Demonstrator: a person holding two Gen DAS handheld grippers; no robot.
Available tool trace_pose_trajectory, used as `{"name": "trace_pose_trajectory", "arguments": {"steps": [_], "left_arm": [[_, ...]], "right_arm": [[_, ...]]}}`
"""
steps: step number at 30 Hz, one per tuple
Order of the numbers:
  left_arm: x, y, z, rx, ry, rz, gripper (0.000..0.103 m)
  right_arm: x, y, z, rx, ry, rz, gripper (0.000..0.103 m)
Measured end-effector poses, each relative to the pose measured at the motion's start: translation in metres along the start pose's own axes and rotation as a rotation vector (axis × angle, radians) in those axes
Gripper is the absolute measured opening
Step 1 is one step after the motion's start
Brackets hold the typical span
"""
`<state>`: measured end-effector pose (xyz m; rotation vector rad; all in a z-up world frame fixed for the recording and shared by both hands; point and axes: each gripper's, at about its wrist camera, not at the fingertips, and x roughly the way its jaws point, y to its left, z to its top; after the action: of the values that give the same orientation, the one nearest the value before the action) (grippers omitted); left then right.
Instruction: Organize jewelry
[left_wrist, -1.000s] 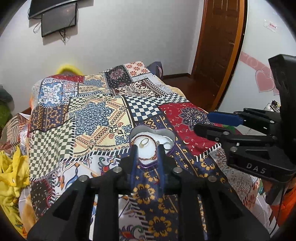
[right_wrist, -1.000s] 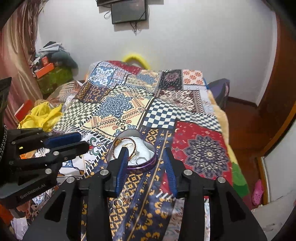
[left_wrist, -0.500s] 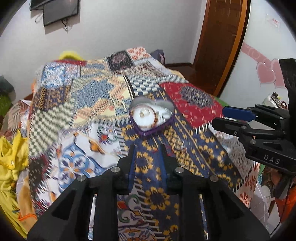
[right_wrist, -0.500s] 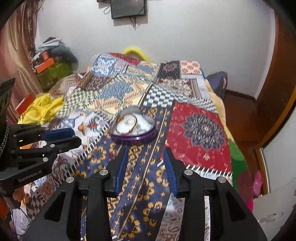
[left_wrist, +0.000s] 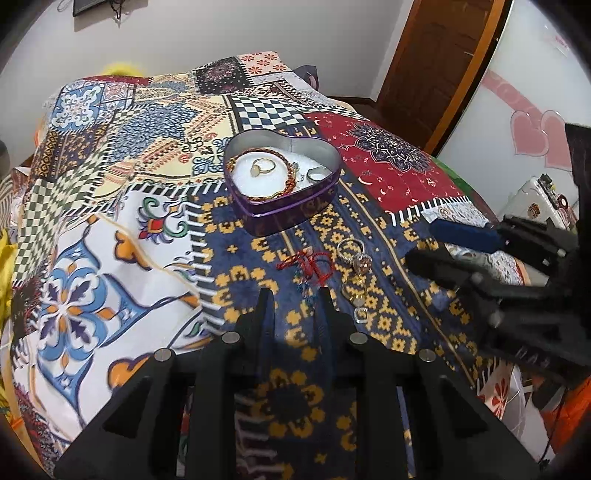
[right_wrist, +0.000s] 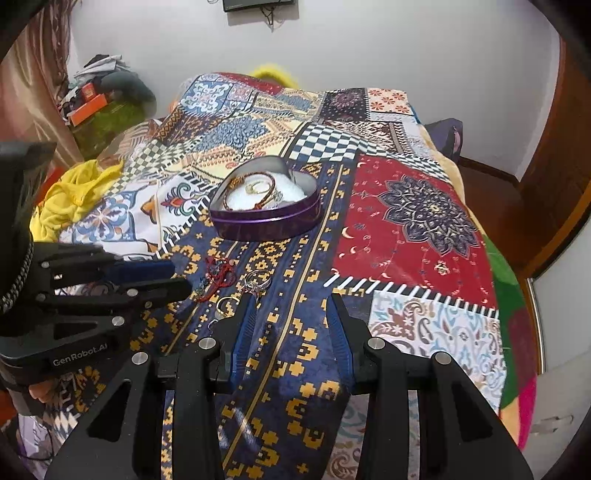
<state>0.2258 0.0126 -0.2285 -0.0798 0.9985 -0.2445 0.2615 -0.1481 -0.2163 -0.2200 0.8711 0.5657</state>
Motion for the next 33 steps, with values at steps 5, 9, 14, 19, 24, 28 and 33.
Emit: {"name": "trace_pose_trajectory", "arguments": {"steps": [5, 9, 14, 19, 24, 28, 33], "left_arm": [[0.014, 0.001, 0.002, -0.015, 0.038, -0.013, 0.011], [0.016, 0.002, 0.000, -0.009, 0.034, -0.011, 0.005], [0.015, 0.006, -0.001, -0.020, 0.030, -0.019, 0.005], [0.006, 0.007, -0.005, -0.001, 0.007, 0.014, 0.005], [-0.009, 0.017, -0.003, -0.022, -0.034, 0.023, 0.005], [-0.021, 0.023, 0.003, -0.041, -0.062, 0.024, 0.005], [-0.041, 0.024, 0.008, -0.050, -0.110, 0.015, 0.005]], "right_arm": [[0.007, 0.003, -0.002, -0.009, 0.003, 0.017, 0.036], [0.012, 0.007, -0.001, -0.023, 0.011, 0.036, 0.036], [0.021, 0.016, 0.004, -0.049, 0.016, 0.055, 0.036], [0.033, 0.021, 0.008, -0.057, 0.040, 0.066, 0.023], [0.036, 0.021, 0.010, -0.060, 0.040, 0.060, 0.016], [0.031, 0.019, 0.009, -0.052, 0.023, 0.058, 0.015], [0.019, 0.016, 0.011, -0.040, 0.003, 0.053, 0.010]]}}
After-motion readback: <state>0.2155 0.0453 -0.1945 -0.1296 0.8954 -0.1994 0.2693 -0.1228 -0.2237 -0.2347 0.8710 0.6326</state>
